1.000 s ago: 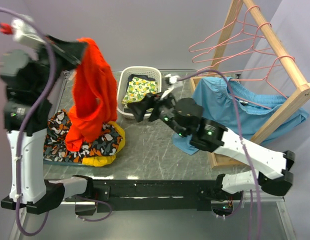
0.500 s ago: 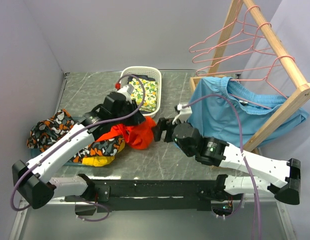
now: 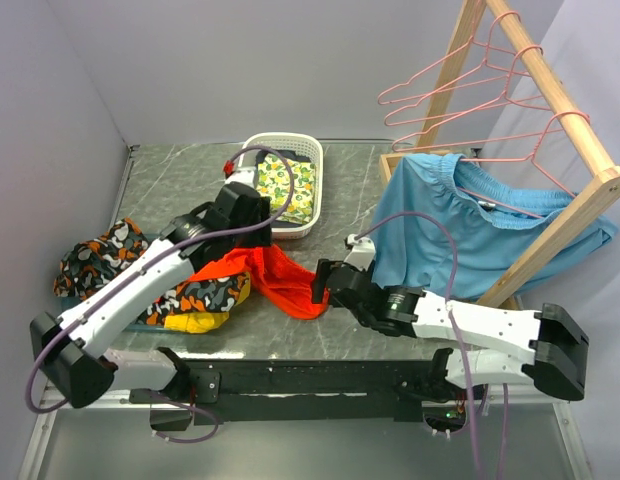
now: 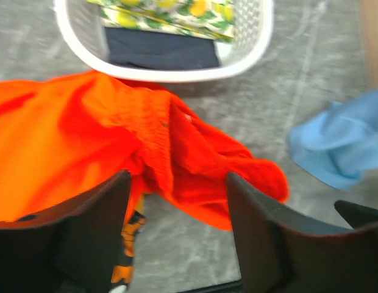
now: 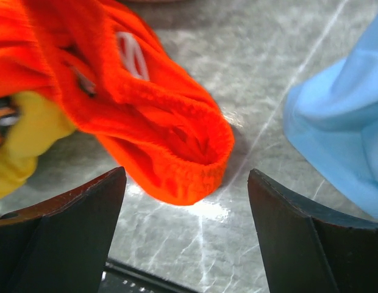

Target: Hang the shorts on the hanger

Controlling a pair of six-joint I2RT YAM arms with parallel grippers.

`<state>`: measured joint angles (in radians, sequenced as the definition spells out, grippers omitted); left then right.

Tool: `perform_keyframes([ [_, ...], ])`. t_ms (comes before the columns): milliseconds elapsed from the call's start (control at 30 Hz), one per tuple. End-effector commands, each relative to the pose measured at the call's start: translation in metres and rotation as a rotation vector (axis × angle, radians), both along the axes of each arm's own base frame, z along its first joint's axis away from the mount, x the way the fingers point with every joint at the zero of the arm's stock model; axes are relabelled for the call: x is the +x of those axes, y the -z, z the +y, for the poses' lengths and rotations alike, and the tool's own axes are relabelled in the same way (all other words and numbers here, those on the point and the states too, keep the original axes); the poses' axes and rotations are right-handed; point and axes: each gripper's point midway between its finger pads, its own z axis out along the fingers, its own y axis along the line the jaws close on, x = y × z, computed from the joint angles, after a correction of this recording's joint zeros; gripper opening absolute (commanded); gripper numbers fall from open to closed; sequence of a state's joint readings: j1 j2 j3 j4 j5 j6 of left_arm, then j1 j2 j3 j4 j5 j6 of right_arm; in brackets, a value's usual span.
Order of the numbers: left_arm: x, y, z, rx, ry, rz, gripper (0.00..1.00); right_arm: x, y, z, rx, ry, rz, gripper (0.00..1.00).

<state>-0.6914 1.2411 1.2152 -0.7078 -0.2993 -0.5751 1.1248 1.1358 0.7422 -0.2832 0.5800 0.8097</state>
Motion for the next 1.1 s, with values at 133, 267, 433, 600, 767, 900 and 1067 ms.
perform_keyframes([
  [133,0.043,-0.004,0.014,0.296,-0.066,-0.002,0.58,0.015,0.039,-0.005,0.155,0.082,0.117,0.84],
  [267,0.053,0.012,0.007,0.378,-0.042,0.033,0.57,0.021,0.051,-0.006,0.162,0.1,0.144,0.84],
  [433,0.057,0.035,0.002,0.48,-0.028,0.089,0.56,0.023,0.058,-0.003,0.197,0.093,0.17,0.84],
  [600,0.056,0.052,0.001,0.537,-0.022,0.121,0.57,0.026,0.067,0.0,0.193,0.091,0.189,0.83],
  [767,0.056,0.064,0.01,0.601,-0.051,0.148,0.54,0.025,0.072,0.005,0.184,0.074,0.203,0.81],
  [900,0.055,0.064,0.017,0.625,-0.077,0.146,0.46,0.022,0.076,0.004,0.187,0.063,0.213,0.79],
  [1067,0.054,0.072,0.026,0.678,-0.107,0.157,0.4,0.014,0.085,0.01,0.186,0.031,0.243,0.65],
])
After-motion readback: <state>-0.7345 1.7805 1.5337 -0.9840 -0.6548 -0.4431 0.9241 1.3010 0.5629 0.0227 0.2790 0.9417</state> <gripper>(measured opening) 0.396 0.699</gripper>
